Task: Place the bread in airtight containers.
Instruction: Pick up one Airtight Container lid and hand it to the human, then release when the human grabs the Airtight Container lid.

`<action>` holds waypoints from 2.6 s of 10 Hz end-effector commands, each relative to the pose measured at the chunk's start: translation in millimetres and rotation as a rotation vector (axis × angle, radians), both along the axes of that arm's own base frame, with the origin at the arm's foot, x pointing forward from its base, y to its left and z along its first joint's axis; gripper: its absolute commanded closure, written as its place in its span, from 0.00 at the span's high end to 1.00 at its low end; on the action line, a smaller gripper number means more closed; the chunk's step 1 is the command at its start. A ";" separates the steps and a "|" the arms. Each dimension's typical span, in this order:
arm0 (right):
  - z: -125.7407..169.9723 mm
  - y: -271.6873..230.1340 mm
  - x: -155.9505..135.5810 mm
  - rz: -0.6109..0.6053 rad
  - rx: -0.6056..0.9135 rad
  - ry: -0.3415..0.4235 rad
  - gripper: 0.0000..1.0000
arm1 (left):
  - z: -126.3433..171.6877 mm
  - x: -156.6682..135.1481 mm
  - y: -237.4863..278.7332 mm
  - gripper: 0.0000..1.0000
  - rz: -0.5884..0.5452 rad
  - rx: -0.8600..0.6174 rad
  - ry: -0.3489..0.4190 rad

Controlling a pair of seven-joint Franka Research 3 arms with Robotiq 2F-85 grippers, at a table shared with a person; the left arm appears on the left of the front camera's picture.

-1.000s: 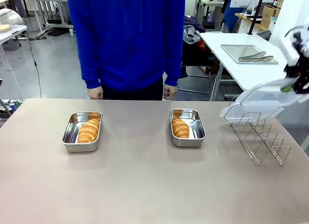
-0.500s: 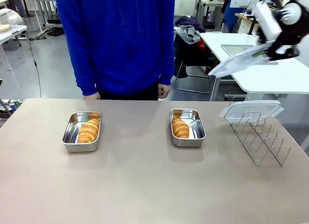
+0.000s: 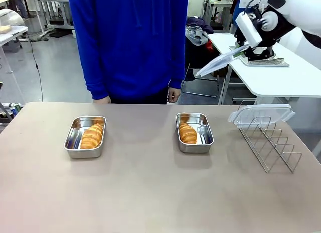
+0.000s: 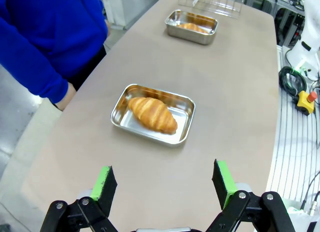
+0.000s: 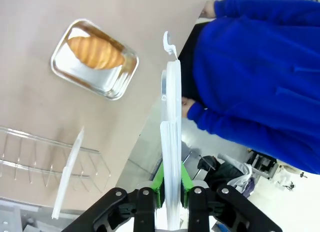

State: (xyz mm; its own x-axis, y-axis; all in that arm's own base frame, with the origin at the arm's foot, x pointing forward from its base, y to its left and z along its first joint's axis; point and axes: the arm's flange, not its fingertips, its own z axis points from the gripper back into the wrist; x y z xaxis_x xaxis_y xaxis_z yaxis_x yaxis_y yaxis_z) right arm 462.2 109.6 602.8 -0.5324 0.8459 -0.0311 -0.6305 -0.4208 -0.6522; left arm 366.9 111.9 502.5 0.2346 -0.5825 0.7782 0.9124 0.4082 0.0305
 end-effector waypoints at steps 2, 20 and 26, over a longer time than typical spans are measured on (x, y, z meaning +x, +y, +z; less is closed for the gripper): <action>-4.0 3.2 -7.8 -0.012 -0.038 -0.003 0.00 | -0.5 -0.1 0.3 1.00 -0.013 -0.012 -0.025; -4.0 3.2 -7.8 -0.012 -0.038 -0.003 0.00 | -0.5 -0.1 0.3 1.00 -0.013 -0.012 -0.025; 14.5 1.8 -7.6 -0.103 0.005 0.014 1.00 | -0.5 -0.1 0.3 1.00 -0.013 -0.012 -0.025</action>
